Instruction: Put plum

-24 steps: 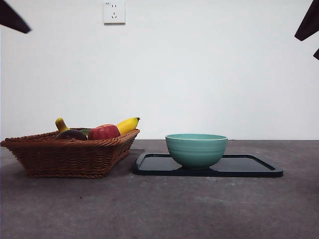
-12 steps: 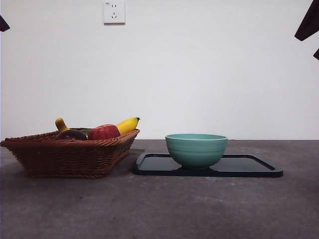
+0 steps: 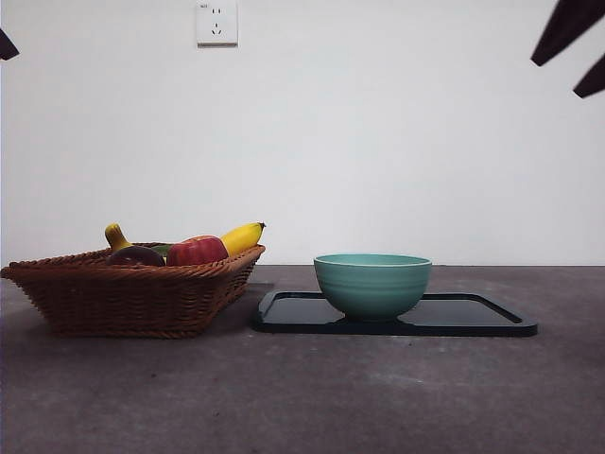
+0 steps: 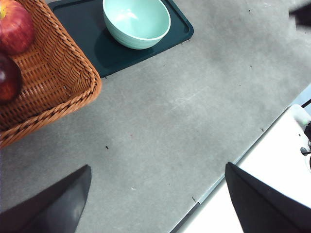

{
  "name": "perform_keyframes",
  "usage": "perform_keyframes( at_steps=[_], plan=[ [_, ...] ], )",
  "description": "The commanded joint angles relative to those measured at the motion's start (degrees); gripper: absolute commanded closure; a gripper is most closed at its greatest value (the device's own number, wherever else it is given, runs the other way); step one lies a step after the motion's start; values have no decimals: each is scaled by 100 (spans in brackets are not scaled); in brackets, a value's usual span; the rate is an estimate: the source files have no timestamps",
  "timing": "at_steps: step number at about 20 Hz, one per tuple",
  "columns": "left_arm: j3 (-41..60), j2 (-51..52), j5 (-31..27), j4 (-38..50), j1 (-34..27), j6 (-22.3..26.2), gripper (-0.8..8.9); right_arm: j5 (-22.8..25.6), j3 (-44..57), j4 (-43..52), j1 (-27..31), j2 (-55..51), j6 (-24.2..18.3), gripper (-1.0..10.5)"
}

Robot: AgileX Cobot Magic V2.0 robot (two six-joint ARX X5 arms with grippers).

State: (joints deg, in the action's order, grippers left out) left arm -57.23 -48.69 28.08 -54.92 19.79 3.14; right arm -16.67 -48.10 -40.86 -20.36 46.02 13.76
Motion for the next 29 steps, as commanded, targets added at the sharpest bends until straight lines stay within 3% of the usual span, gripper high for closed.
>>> perform_keyframes(
  at_steps=[1,13,26,29],
  plan=[
    [-61,-31,35,48,26,68,381,22,-608,96,142,708,7,704],
    [-61,-31,35,50,26,70,381,66,-2859,195,407,4336,-531,680],
    [-61,-31,33,13,26,66,381,70,-2992,957,400,6225,-546,682],
    [-61,-31,33,-9,26,66,381,173,-2992,1064,396,6251,-560,867]
  ],
)
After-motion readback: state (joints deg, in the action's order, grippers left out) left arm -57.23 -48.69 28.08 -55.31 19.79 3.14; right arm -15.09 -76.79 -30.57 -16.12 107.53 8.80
